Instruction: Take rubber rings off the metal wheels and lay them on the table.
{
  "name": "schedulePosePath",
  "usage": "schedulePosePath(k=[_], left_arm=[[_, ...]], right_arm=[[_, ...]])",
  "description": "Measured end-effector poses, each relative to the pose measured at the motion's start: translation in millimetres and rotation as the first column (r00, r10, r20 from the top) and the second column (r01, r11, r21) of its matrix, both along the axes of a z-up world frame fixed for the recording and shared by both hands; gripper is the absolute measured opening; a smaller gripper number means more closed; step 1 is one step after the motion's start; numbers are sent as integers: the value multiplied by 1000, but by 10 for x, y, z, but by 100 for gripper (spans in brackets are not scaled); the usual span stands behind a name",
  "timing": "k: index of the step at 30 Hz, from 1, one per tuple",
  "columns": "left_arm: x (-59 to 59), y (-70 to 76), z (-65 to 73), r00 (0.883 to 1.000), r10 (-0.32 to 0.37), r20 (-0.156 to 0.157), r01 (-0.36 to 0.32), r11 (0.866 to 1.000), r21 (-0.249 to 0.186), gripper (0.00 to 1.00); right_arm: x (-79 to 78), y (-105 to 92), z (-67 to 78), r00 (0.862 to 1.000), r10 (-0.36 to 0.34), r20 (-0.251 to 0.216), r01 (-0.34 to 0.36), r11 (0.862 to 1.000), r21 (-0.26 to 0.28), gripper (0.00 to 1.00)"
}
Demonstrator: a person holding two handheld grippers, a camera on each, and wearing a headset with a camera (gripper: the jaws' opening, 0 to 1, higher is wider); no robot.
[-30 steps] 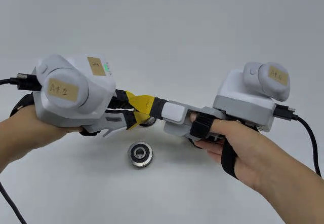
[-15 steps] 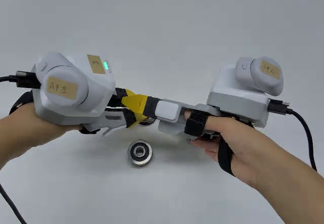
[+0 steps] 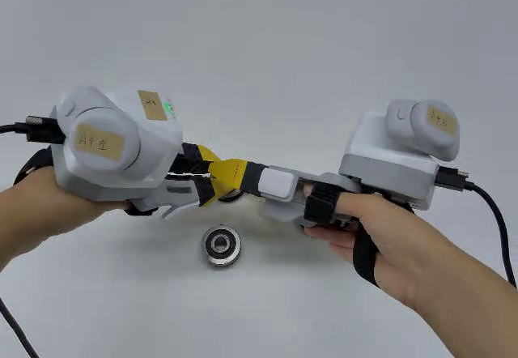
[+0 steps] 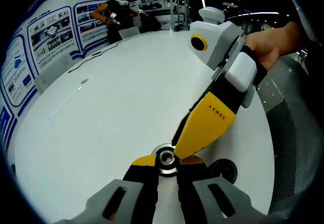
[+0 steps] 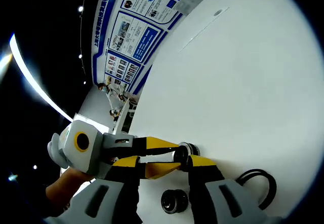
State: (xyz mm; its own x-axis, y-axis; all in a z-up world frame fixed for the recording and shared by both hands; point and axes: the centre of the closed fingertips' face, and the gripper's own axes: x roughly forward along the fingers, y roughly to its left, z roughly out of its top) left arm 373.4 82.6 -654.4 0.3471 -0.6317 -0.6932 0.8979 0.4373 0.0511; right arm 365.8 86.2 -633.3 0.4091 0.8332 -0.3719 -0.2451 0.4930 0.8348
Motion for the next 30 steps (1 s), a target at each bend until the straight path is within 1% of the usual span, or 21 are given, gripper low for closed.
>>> schedulePosePath(k=[1,3,8,12,15,16,18,19,20,22,24,28,30], left_arm=[[0,0,-1,1000,1,0,-1,1000,0,13],[-1,-2,0,1000,1,0,-1,1000,-1,13],[-3,-5,2,1000,1,0,-1,1000,-2,13],[-4,-5,4,1000,0,-1,0,1000,-2,13],[-4,-5,5,1000,1,-2,-1,1000,-1,13],[-4,-5,5,1000,0,-2,0,1000,-1,13],[-4,-5,5,1000,0,-3,0,1000,-1,13],[-4,-4,5,1000,0,-3,0,1000,-1,13],[-4,-4,6,1000,0,-3,0,1000,-1,13],[-4,-5,6,1000,0,-3,0,1000,0,13],[-4,-5,6,1000,0,-3,0,1000,0,13],[-5,-5,7,1000,-2,-3,2,1000,3,13],[-5,-5,6,1000,-2,-3,2,1000,3,13]], right_arm=[[11,-12,5,1000,-11,1,11,1000,-1,41],[17,-21,12,1000,-11,8,11,1000,1,42],[30,-41,-30,1000,-13,3,13,1000,-13,47],[16,-9,-78,1000,0,-10,0,1000,-11,48],[-10,21,-80,1000,12,-16,-12,1000,-6,48],[-7,18,-85,1000,11,-15,-11,1000,-7,48],[-38,36,-87,999,28,-39,-27,999,17,46],[-5,4,-109,999,19,-30,-19,1000,10,45],[-6,-1,-109,999,23,-31,-23,1000,17,43],[-17,-10,-85,999,19,-44,-17,999,44,43],[-11,-21,-77,999,18,-34,-16,999,49,43],[2,-52,-86,999,9,-34,-7,998,57,42],[10,-74,-89,999,4,-36,-1,998,62,40]])
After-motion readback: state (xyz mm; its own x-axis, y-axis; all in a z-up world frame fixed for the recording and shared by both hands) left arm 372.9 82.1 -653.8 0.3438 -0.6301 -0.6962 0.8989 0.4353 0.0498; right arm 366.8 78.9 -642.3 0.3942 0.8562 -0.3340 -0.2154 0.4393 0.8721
